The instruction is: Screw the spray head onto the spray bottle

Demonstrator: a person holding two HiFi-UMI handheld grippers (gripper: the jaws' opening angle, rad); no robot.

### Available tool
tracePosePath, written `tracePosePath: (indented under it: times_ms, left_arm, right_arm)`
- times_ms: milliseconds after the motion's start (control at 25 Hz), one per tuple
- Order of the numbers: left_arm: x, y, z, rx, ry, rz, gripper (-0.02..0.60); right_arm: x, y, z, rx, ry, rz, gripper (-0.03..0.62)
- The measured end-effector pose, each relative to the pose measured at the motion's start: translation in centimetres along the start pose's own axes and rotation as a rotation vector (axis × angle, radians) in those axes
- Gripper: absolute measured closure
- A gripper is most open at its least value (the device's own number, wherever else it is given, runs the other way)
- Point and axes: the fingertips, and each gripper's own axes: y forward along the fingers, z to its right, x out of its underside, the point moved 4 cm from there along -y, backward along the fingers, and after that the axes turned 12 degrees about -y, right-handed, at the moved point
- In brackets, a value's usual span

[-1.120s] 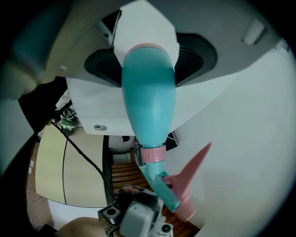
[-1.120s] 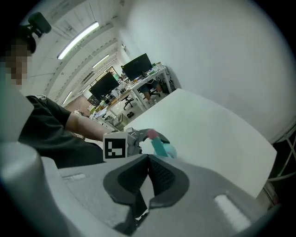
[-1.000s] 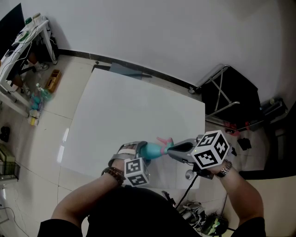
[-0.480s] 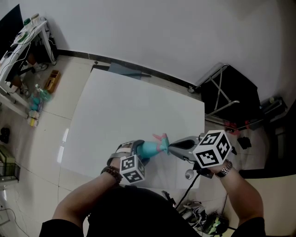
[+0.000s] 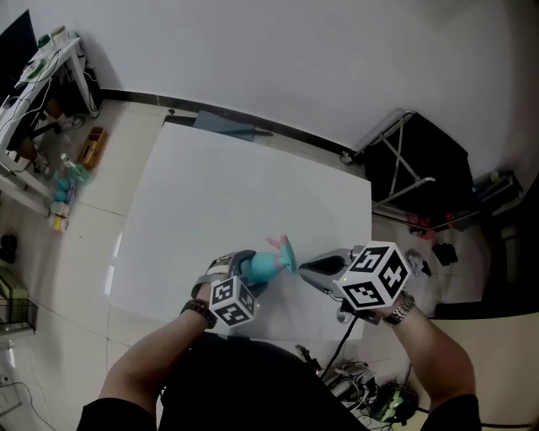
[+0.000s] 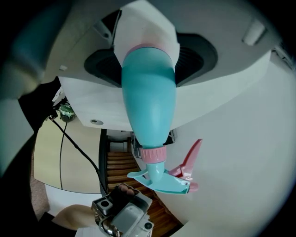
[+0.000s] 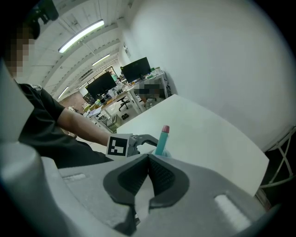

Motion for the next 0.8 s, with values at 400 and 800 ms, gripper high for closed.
tracePosePath:
  times_ms: [400,800]
  left_arm:
    - [0.8,0.3,-0.8,-0.028,-0.016,-0.029,0.192]
    - [1.1,0.0,-1.4,-0.045,-0.036,-0.055,0.169]
  right_arm:
    - [1.6,0.9,-0.8,0.009,-0.014,0.004,0.600]
    - [3.2,1.8,-1.2,0.047,0.026,0.071,0.600]
